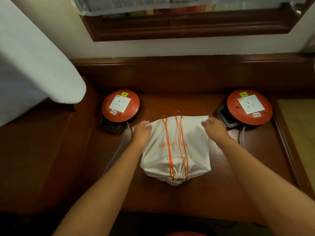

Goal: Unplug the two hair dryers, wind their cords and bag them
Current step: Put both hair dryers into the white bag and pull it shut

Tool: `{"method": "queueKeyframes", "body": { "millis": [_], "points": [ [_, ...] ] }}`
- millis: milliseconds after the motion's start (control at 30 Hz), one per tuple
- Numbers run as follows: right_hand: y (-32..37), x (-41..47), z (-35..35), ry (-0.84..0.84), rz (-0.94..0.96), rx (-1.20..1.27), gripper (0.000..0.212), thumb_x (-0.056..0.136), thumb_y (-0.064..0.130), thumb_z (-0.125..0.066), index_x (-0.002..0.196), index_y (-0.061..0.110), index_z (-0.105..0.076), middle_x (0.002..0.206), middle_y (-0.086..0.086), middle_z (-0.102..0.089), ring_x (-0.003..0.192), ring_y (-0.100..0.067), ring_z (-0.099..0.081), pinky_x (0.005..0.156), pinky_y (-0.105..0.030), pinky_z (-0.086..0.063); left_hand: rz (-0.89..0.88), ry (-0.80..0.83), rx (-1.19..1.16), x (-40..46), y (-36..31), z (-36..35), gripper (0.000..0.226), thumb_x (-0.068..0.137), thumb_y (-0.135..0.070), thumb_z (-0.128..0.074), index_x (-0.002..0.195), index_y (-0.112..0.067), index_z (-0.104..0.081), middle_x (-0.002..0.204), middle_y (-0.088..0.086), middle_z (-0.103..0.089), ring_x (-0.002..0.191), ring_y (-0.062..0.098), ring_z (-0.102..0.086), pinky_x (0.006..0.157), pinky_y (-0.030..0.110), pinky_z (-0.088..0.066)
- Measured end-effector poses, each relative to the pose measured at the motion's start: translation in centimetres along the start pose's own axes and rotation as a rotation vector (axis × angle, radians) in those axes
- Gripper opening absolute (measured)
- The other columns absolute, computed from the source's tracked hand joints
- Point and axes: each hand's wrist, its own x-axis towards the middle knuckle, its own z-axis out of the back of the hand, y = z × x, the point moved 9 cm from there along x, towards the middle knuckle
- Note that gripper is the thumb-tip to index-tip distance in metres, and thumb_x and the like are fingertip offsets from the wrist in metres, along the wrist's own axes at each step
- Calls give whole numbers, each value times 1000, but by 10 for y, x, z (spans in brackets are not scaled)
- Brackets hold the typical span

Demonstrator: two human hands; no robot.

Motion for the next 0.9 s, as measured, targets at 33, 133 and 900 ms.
{"method": "queueKeyframes", "body": {
  "millis": [33,133,900],
  "points": [
    [-19,-7,-3,20,-45,26,44,96,35,-51,130,8,-49,132,-9,-54,115,-30,-52,87,-35,-42,24,-23,-28,-6,18,4,31,95,-14,-52,126,-10,-55,117,5,-59,96,17,-57,81,22,-47],
    [-62,-32,-27,145,-171,189,60,94,43,-52,143,14,-30,138,-6,-45,124,-31,-48,84,-36,-41,122,-45,-61,-27,64,7,33,96,-17,-55,126,-5,-53,118,7,-59,100,18,-53,83,27,-41],
    [-93,-42,-86,409,-90,604,83,79,11,-74,140,38,-25,129,1,-54,111,-24,-60,85,-41,-55,239,309,-421,-29,128,-26,63,72,-46,-78,128,-27,-56,119,-3,-69,112,19,-64,98,45,-50]
  ]
}}
